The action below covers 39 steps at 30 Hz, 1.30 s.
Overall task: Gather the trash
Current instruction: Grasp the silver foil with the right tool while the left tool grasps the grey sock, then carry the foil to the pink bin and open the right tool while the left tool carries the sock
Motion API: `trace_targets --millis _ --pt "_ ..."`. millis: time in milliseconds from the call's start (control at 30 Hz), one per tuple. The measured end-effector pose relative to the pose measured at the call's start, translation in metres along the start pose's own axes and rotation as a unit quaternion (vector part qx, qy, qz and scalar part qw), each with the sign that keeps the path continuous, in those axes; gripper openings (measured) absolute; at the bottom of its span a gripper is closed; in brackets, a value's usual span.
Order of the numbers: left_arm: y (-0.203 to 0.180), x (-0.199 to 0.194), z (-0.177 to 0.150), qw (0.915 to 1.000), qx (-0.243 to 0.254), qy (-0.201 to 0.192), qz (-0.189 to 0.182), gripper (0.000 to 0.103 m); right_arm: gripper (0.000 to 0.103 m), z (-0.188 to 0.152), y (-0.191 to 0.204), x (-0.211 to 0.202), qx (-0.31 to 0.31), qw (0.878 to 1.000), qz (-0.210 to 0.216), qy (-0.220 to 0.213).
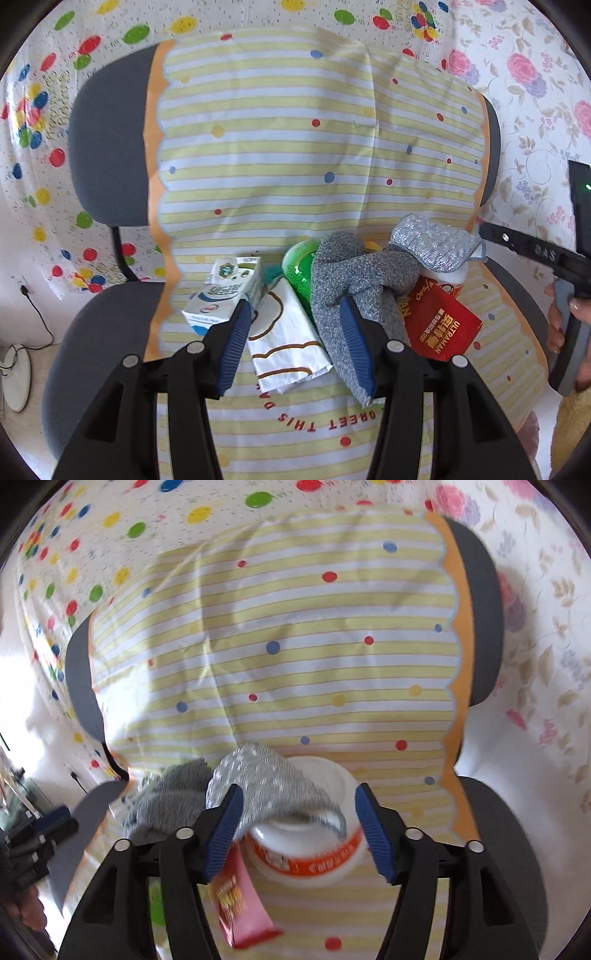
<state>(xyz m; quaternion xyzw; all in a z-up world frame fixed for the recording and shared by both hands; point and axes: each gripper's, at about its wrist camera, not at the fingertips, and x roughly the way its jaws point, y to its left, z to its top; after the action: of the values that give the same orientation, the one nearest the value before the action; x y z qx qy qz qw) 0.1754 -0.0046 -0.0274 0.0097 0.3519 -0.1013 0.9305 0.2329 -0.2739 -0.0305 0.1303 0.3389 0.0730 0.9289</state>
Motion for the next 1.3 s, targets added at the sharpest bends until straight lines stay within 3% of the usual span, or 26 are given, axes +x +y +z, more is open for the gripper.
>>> trace_targets --millis 100,167,233,300,433,567,733,800,833,867,1067,1167,1300 --pt "-0.001 0.009 -0.002 0.9999 -0.003 0.009 -0.010 0.049 0.068 0.003 -0.008 0.023 0.028 0.999 0.028 0.027" --pt "-0.001 0.012 -0.004 0.9999 0.004 0.011 -0.011 0.049 0.063 0.000 -0.009 0.031 0.037 0.997 0.045 0.044" --pt "0.000 0.013 -0.005 0.9998 0.005 0.014 -0.012 0.049 0.022 -0.006 -0.003 0.029 0.028 0.997 0.046 0.048" --pt "0.001 0.012 -0.005 0.9996 -0.002 0.017 -0.024 0.049 0.010 -0.009 0.002 0.020 0.019 0.998 0.041 0.034" --pt "-0.012 0.011 -0.004 0.9980 0.002 0.023 -0.058 0.049 0.009 -0.008 0.015 -0.016 0.003 0.999 0.023 -0.026" --pt "-0.029 0.028 -0.005 0.9957 0.001 0.053 -0.075 0.049 0.009 -0.008 0.029 -0.055 -0.026 0.997 -0.005 -0.075" --pt "-0.033 0.060 -0.012 0.9914 -0.018 0.096 -0.086 0.048 0.009 -0.024 0.034 -0.095 -0.058 0.994 -0.017 -0.094" --pt "-0.035 0.061 -0.011 0.9908 -0.025 0.092 -0.096 0.034 0.009 -0.032 0.034 -0.106 -0.068 0.993 -0.024 -0.096" --pt "-0.036 0.059 -0.008 0.9917 -0.026 0.084 -0.094 0.019 0.009 -0.037 0.034 -0.112 -0.072 0.992 -0.026 -0.097" --pt "-0.038 0.056 -0.004 0.9925 -0.022 0.074 -0.095 0.011 0.009 -0.041 0.034 -0.115 -0.074 0.992 -0.029 -0.098" --pt "-0.051 0.013 0.026 0.9959 -0.004 -0.027 -0.086 0.007 0.009 -0.056 0.024 -0.131 -0.073 0.990 -0.049 -0.111" --pt "-0.057 -0.034 0.046 0.9899 -0.002 -0.102 -0.098 0.007 0.009 -0.059 0.017 -0.139 -0.058 0.990 -0.048 -0.117" --pt "-0.063 -0.087 0.057 0.9810 -0.003 -0.154 -0.118 0.007 0.009 -0.063 0.010 -0.157 -0.043 0.990 -0.037 -0.128"
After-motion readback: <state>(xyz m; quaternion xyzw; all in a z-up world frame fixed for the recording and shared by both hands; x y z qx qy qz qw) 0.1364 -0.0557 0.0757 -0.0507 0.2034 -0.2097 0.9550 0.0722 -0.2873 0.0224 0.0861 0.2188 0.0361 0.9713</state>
